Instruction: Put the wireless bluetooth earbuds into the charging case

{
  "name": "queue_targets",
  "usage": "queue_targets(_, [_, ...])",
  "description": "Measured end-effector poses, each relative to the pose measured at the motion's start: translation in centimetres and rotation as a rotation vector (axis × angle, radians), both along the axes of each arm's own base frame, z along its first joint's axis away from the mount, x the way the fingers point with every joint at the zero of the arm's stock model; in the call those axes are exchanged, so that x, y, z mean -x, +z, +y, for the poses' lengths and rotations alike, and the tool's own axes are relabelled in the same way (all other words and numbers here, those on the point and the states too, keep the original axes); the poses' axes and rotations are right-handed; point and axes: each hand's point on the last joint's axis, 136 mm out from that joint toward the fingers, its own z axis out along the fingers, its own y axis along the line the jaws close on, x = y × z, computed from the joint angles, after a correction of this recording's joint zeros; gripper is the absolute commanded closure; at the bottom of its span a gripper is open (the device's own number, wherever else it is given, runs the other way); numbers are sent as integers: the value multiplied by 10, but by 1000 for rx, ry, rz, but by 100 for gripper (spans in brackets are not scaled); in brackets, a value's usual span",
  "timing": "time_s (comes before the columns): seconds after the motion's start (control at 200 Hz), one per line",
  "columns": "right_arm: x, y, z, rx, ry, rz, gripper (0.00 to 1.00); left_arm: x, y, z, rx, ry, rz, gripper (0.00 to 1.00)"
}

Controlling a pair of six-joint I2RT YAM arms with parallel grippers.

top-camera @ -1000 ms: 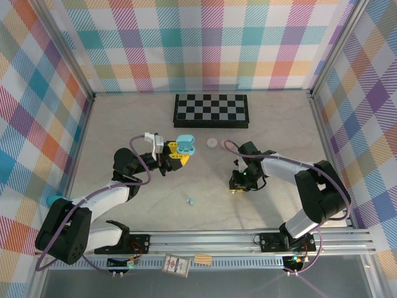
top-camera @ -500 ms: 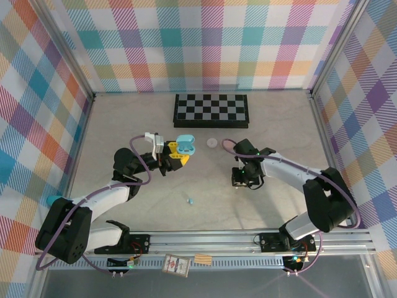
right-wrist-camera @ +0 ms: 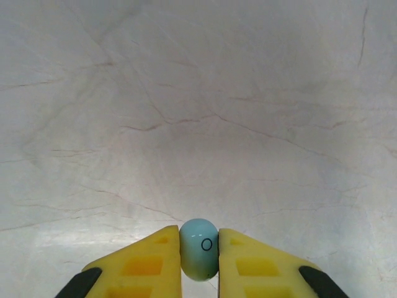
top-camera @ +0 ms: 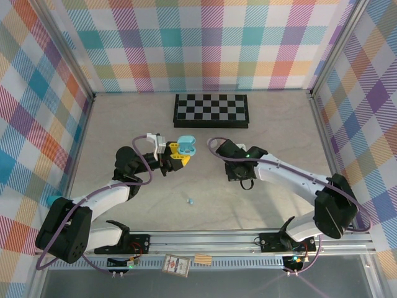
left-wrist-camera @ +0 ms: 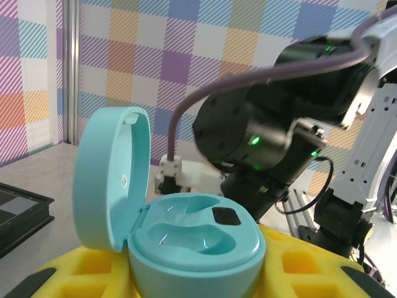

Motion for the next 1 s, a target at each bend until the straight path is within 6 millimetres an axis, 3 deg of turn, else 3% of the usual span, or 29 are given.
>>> queue_targets(0.45, [29, 128, 91, -367, 581, -311, 84, 7, -8, -2, -73, -1, -49, 66])
queue_targets(0.63, [40, 170, 114, -455, 764, -386, 84, 12, -10, -6, -87, -21, -59, 67])
queue_targets(0.8, [39, 189, 129, -460, 862, -439, 83, 16, -8, -10, -89, -46, -61, 67])
queue_targets(1.0, [31, 182, 143, -418, 917, -428, 83, 21, -6, -13, -89, -67, -62, 67])
